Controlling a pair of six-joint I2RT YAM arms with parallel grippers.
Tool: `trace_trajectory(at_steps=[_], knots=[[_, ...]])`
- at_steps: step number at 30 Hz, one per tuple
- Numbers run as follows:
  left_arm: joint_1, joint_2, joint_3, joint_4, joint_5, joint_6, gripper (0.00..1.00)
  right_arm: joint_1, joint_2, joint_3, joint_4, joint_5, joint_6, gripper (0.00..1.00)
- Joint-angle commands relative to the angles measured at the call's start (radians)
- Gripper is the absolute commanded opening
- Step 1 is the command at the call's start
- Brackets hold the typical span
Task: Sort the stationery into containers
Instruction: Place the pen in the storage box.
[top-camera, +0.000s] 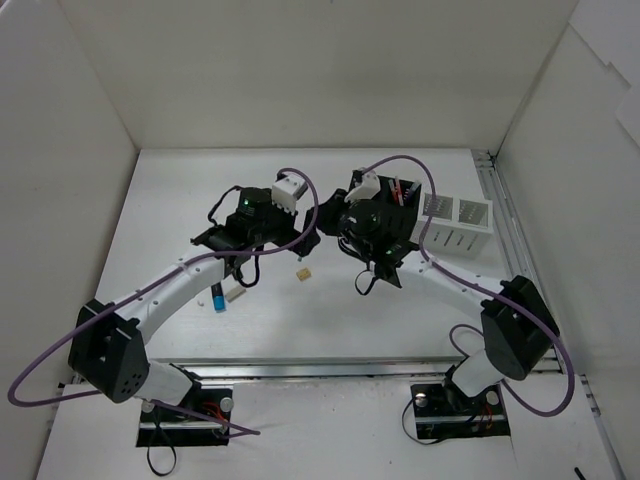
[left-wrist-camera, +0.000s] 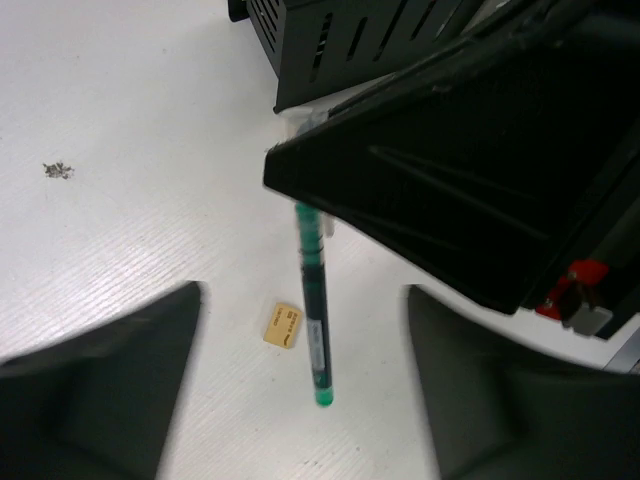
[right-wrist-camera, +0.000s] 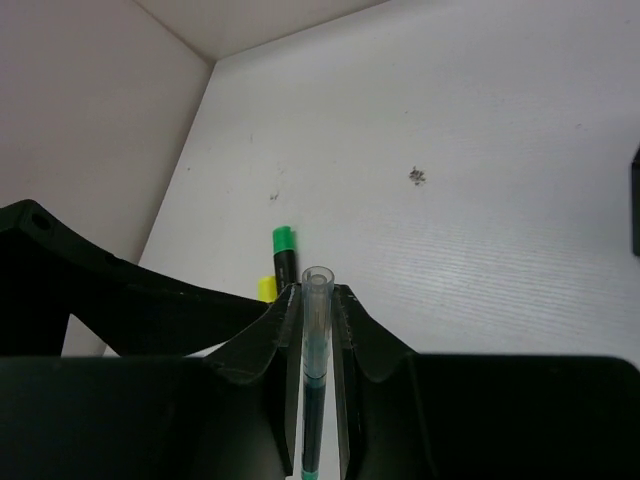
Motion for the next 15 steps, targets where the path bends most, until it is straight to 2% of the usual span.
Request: trace_trajectory(at_steps=[1, 5, 9, 15], knots=[[-0.009, -0.061, 0.058, 0.049, -0.036, 0.006, 0.99, -0.027, -0.104, 0.051, -0.002, 0.136, -0.113, 0.00], [0.032, -0.130, -0.001, 0.060, -0.094, -0.026, 0.99, -0.094, -0.166, 0.065, -0.071, 0.247, -0.255, 0.00], [0.151, -0.194, -0.076, 0.003, -0.175, -0.144, 0.99, -0.186, -0.201, 0.085, -0.072, 0.399, -0.392, 0.00], [0.319, -0.198, -0.162, -0.084, -0.198, -0.322, 1.00, -0.340, -0.137, 0.154, -0.012, 0.431, -0.530, 0.00]])
